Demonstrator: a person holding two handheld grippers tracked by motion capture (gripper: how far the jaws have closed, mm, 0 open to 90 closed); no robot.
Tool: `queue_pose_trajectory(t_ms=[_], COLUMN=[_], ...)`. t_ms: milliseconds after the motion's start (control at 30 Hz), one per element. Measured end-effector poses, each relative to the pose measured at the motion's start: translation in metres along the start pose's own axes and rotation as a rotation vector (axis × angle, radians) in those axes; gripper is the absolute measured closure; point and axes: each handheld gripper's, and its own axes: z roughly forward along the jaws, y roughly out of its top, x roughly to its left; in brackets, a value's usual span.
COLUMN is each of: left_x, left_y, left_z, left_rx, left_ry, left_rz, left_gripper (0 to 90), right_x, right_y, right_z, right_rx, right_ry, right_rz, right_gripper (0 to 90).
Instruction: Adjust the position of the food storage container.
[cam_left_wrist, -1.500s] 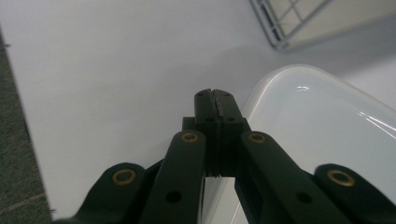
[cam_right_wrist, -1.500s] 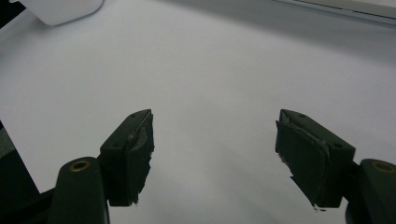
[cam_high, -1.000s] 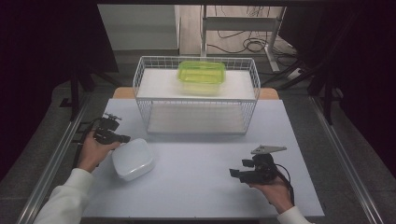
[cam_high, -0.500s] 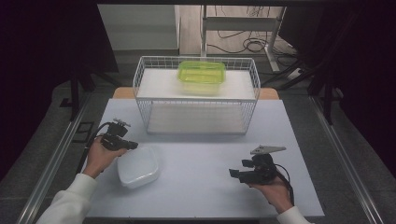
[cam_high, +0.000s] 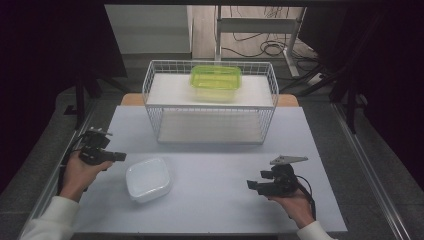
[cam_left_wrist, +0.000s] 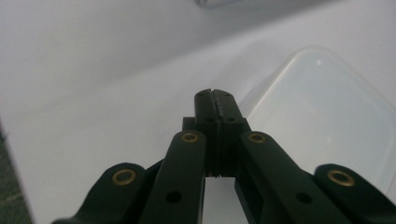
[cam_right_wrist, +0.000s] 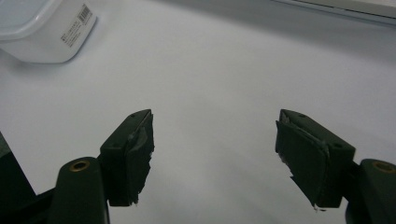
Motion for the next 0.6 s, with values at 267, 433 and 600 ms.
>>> queue_pose_trajectory(t_ms=[267,433,600], left_x=[-0.004,-0.011,-0.020], left_y=[-0.038,-0.051,-0.052], left_z=[-0.004,0.004,0.015], left_rx=[0.036,0.076,0.098], left_ry=[-0.044,-0.059,-0.068], left_rz=[-0.036,-0.028,-0.018], left_gripper=[90.0,90.0,90.0], right_x=[0.000,-0.001,-0.002], right_y=[0.001,0.001,0.002], right_z=[0.001,0.001,-0.001], right_rx=[0.005,0.005,-0.001], right_ry=[-0.006,-0.013,-0.016], right_rz=[0.005,0.012,0.014], right_gripper=[27.6,27.6,27.6])
